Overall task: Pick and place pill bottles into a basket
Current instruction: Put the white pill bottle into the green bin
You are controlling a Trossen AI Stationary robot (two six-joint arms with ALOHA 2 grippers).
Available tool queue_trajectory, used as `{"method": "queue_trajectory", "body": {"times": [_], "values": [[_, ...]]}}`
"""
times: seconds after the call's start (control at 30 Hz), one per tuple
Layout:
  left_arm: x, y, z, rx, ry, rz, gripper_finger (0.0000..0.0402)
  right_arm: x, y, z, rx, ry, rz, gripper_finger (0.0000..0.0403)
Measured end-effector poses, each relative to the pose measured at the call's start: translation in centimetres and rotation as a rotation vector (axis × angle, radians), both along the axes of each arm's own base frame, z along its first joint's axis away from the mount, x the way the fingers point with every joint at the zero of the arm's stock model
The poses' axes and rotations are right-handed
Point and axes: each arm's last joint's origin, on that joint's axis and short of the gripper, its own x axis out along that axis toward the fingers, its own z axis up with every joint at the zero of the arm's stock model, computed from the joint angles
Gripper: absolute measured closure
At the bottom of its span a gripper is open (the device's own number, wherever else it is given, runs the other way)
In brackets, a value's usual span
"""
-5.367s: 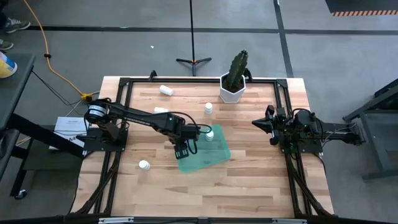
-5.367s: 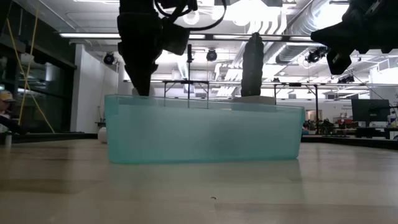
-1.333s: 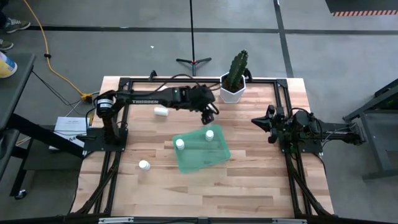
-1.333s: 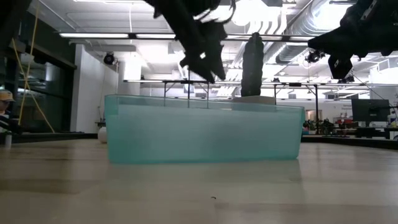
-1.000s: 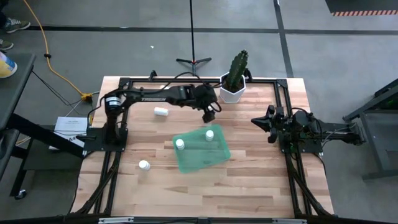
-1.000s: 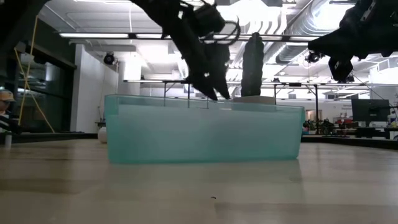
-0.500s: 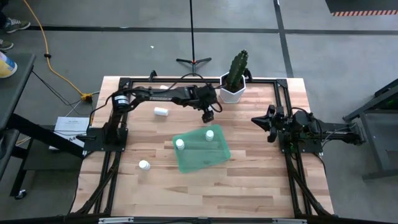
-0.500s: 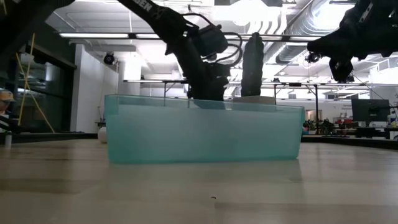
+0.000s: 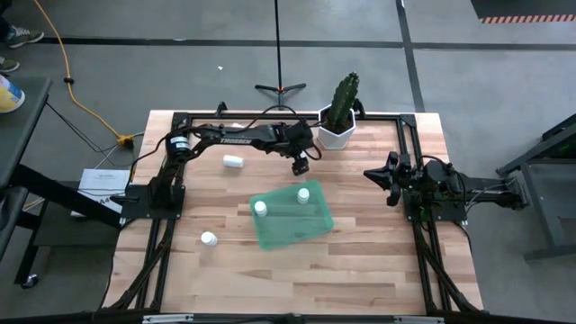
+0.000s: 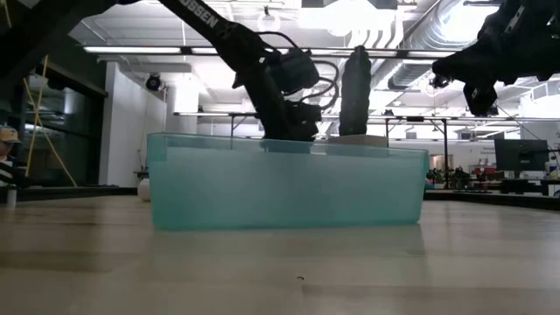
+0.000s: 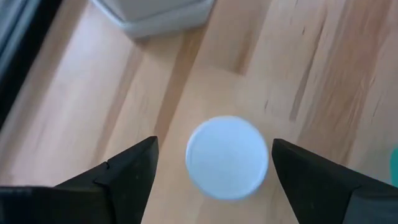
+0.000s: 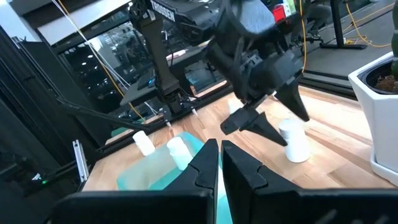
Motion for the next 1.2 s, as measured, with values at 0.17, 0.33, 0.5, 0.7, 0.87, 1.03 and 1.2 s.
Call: {"method": "queue_trajectory", "body": {"times": [0.17, 0.33, 0.5, 0.7, 0.87, 1.03, 1.2], "values": [[0.2, 0.1, -0.2, -0.011, -0.012, -0.008, 0.0056, 0.0, 0.0, 0.0, 0.0, 0.0, 0.0, 0.0391], [0.4, 0.0, -0.9, -0.031, -0.006, -0.022, 0.0066, 0.0, 0.0, 0.0, -0.001, 0.0, 0.0, 0.0391], [0.4, 0.0, -1.9, -0.052, 0.024, -0.027, 0.0083, 0.0, 0.0, 0.0, -0.001, 0.0, -0.008, 0.0391], [0.5, 0.0, -1.7, -0.046, 0.008, -0.027, 0.0105, 0.0, 0.0, 0.0, -0.001, 0.0, -0.008, 0.0391], [0.6, 0.1, -1.9, -0.042, 0.008, -0.031, 0.0123, 0.0, 0.0, 0.0, 0.0, 0.0, -0.007, 0.0391], [0.7, 0.1, -1.9, -0.041, 0.006, -0.033, 0.0149, 0.0, 0.0, 0.0, 0.001, 0.0, -0.007, 0.0391], [0.7, 0.1, -1.9, -0.04, 0.007, -0.033, 0.0188, 0.0, 0.0, 0.0, 0.001, 0.0, -0.007, 0.0391]]}}
